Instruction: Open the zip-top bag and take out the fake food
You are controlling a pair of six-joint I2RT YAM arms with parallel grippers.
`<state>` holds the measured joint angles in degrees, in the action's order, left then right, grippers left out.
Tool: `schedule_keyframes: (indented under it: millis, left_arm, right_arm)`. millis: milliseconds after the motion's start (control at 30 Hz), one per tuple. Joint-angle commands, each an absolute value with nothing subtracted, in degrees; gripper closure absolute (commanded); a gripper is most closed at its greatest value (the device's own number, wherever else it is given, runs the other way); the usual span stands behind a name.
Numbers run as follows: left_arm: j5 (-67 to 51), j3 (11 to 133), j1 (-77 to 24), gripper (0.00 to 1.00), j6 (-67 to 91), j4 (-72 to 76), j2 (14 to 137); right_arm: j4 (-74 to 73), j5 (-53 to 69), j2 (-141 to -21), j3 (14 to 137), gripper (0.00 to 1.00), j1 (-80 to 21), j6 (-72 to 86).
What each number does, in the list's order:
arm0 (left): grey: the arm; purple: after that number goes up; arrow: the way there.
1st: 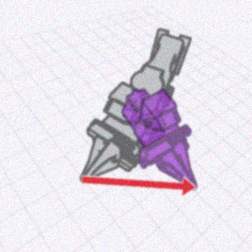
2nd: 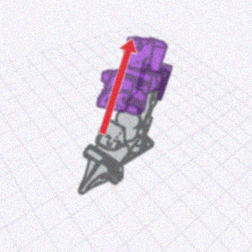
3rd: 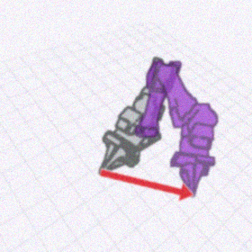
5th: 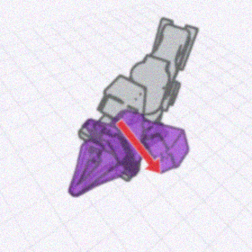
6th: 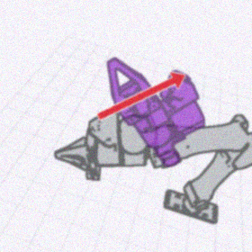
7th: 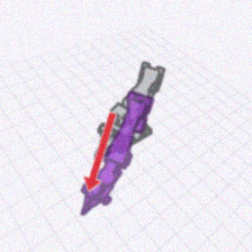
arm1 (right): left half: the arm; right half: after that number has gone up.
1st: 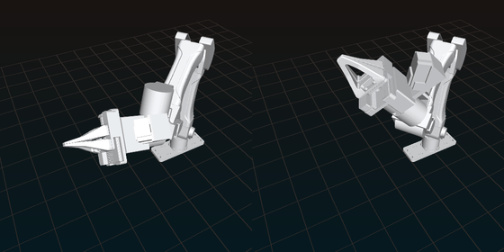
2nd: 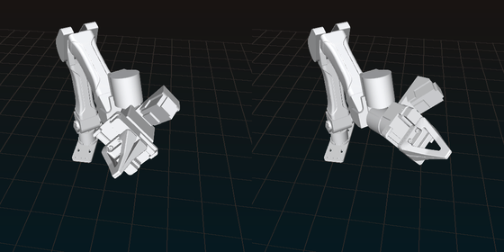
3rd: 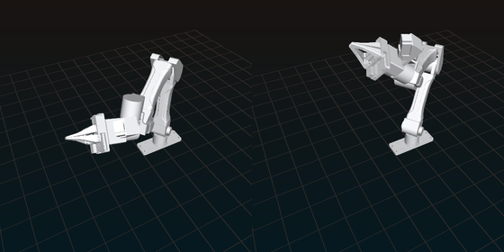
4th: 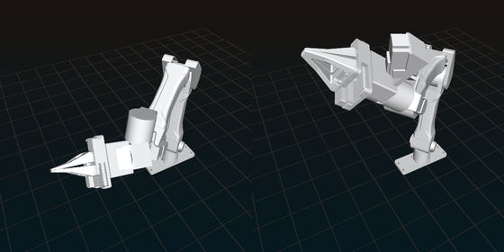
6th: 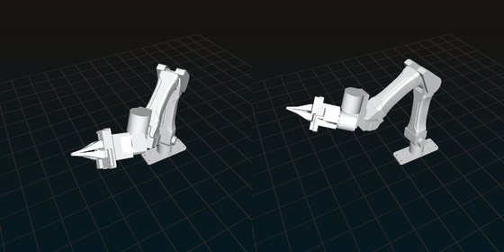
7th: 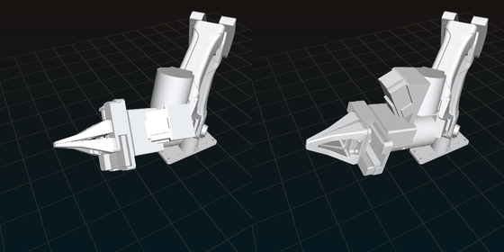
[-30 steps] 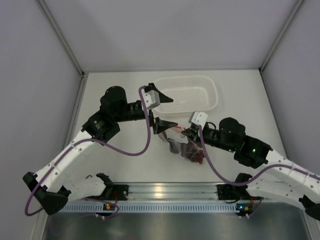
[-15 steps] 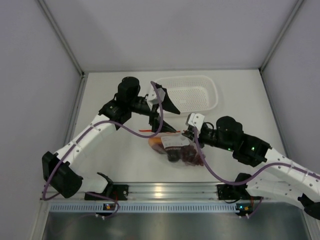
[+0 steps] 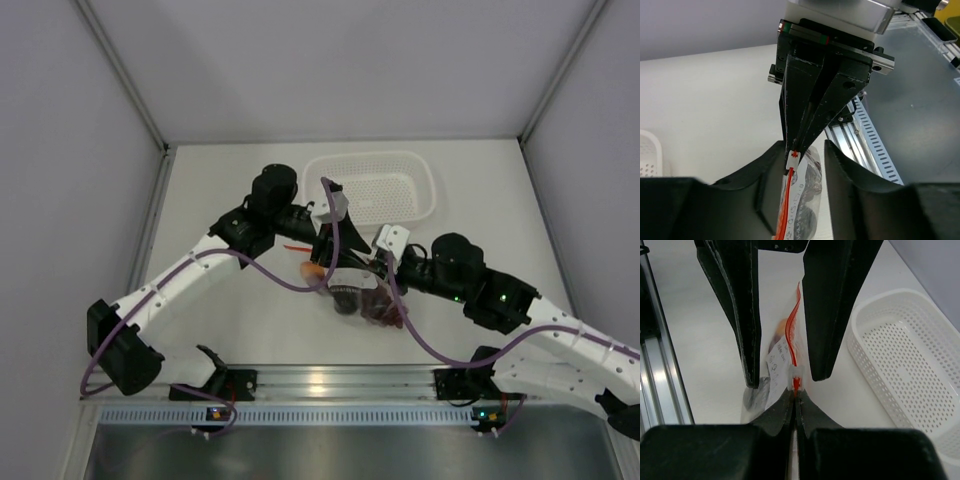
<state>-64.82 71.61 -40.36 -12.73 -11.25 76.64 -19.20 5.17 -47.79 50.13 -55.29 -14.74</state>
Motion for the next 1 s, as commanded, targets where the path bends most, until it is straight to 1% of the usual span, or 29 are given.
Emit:
schedule_keyframes:
  millis: [0,67,133,300,367,400,433,500,533,567,600,667,967]
  left_arm:
    - [-63.90,71.63,-41.31,0.60,-13.62,-9.84,76.64]
    - [-63.81,71.81,-41.31,0.62,-13.36,-9.76,77.17]
    - [-63.90,71.72,-41.31,0.59,-13.36,-9.84,77.52]
    - [-63.98,71.54,-41.31,0.58,-13.62,-9.76,78.66]
    - [-63.37,71.37,-41.31,0.53,-13.88,-9.84,78.92]
    - [-63.20,71.37,-41.31,0.54,-13.97,-9.76,79.10]
    - [-63.19,71.28,-41.31,0.60,-14.15,-9.76,79.28]
    - [-63.28,71.45,-41.31,0.67,-14.33,-9.84,79.45]
    - [-63.28,71.28,-41.31,0.75,-14.33,-9.84,79.45]
    - [-63.46,71.28,-41.31,0.87,-14.33,-9.84,79.45]
    - [-63.46,71.19,-41.31,0.95,-14.33,-9.84,79.37]
    - [-63.20,71.10,-41.31,1.00,-14.33,-9.76,79.36]
    - [-60.73,69.87,-41.05,1.00,-16.61,-10.46,79.19]
  right_arm:
    - [-12.66,5.36,-46.93,50.98,1.00,-54.67,-13.71]
    - [-12.57,5.10,-47.02,50.98,1.00,-54.58,-13.27]
    - [-12.48,5.27,-46.93,50.89,1.00,-54.40,-12.92]
    - [-12.57,5.45,-46.85,50.98,1.00,-54.05,-12.92]
    - [-12.48,5.45,-46.32,50.80,1.00,-53.97,-12.83]
    - [-12.48,5.80,-46.32,50.63,1.00,-54.05,-12.75]
    - [-12.31,5.97,-45.97,50.54,1.00,-53.97,-12.66]
    - [-12.04,5.89,-45.79,50.36,1.00,-53.96,-12.57]
    - [-11.87,5.89,-45.70,50.27,1.00,-53.88,-12.57]
    - [-11.87,5.45,-45.62,50.19,1.00,-53.88,-12.57]
    - [-11.78,5.10,-45.62,50.10,1.00,-53.70,-12.48]
    - [-11.25,4.31,-45.44,49.66,1.00,-53.70,-12.48]
    - [-0.88,1.41,-38.77,42.37,1.00,-53.61,-8.27]
